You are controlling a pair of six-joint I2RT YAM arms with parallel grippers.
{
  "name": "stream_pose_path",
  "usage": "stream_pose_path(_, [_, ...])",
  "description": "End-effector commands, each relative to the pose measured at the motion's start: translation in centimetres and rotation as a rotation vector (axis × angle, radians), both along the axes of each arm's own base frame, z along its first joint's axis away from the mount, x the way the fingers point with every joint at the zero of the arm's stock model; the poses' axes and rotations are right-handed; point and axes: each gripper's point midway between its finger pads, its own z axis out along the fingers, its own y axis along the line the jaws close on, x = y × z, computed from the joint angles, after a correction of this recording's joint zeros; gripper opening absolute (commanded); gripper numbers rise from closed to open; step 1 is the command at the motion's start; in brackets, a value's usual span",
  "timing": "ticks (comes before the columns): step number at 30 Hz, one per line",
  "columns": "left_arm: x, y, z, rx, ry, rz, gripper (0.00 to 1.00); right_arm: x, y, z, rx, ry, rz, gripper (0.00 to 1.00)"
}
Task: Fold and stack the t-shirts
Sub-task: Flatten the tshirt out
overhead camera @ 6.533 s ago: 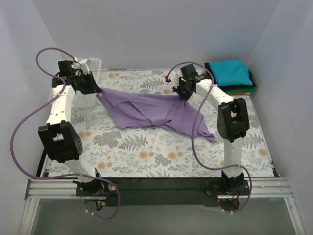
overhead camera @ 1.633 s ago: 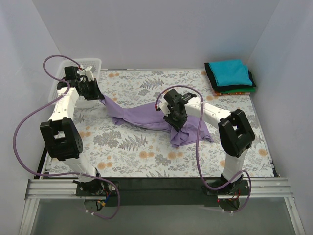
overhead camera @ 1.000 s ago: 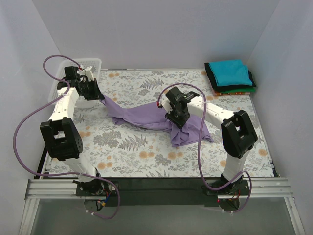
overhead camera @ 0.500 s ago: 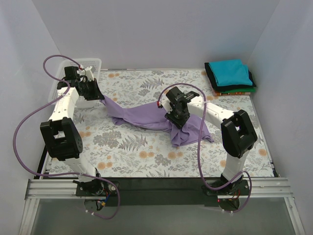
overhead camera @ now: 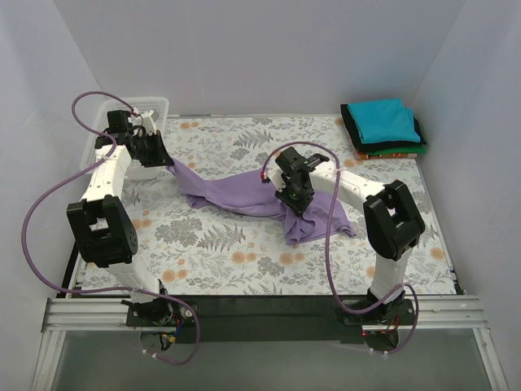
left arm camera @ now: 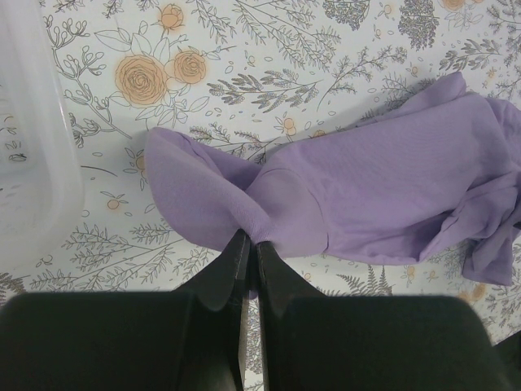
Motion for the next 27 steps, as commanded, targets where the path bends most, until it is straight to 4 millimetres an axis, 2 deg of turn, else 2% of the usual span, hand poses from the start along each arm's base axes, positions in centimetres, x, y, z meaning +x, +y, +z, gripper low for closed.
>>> stream_pose_path(1, [0.2, -0.2, 0.9, 0.002, -0.036, -0.016, 0.0, 0.6, 0.2, -0.2, 0.016, -0.012, -0.007, 0.22])
stream_pose_path(7, [0.4, -0.1, 1.0, 0.006, -0.038, -0.017, 0.0, 1.1, -0.1, 1.1, 0.016, -0.057, -0.017, 0.01])
stream_pose_path(10, [0.5, -0.1, 1.3, 0.007, -0.045, -0.018, 0.0, 1.4, -0.4, 2.9, 0.02, -0.1, -0.025, 0.01])
stream_pose_path(14, [0.4, -0.1, 1.7, 0.012, -0.051, -0.021, 0.0, 1.9, -1.0, 6.8, 0.07, -0.201, -0.021, 0.01])
stream_pose_path(17, [0.3, -0.1, 2.0, 0.014, -0.058, -0.022, 0.0, 1.9, -1.5, 8.7, 0.108, -0.243, -0.014, 0.01])
stream_pose_path(20, [0.1, -0.1, 1.9, 0.009, -0.052, -0.02, 0.0, 1.4, -1.6, 9.1, 0.138, -0.23, 0.004, 0.01])
stream_pose_path(22, [0.1, -0.2, 2.0, 0.004, -0.052, -0.022, 0.0, -0.1, -1.0, 8.4, 0.176, -0.152, 0.017, 0.01])
stream_pose_path(23, [0.1, -0.3, 2.1, 0.002, -0.054, -0.02, 0.0, -0.6, -0.8, 8.1, 0.196, -0.118, -0.002, 0.22])
stream_pose_path(24, [0.1, -0.3, 2.1, -0.001, -0.053, -0.019, 0.0, -1.4, -1.3, 7.2, 0.212, -0.064, -0.033, 0.31])
stream_pose_path(25, [0.1, -0.2, 2.2, -0.002, -0.054, -0.015, 0.0, -2.2, -0.5, 6.9, 0.286, -0.01, -0.062, 0.37])
stream_pose_path(26, [0.1, -0.3, 2.4, -0.002, -0.061, -0.018, 0.0, -2.6, -0.5, 7.0, 0.33, -0.005, -0.082, 0.44])
stream_pose_path(27, [0.1, -0.4, 2.4, -0.007, -0.057, -0.017, 0.0, -2.4, -0.9, 6.9, 0.36, -0.008, -0.114, 0.46])
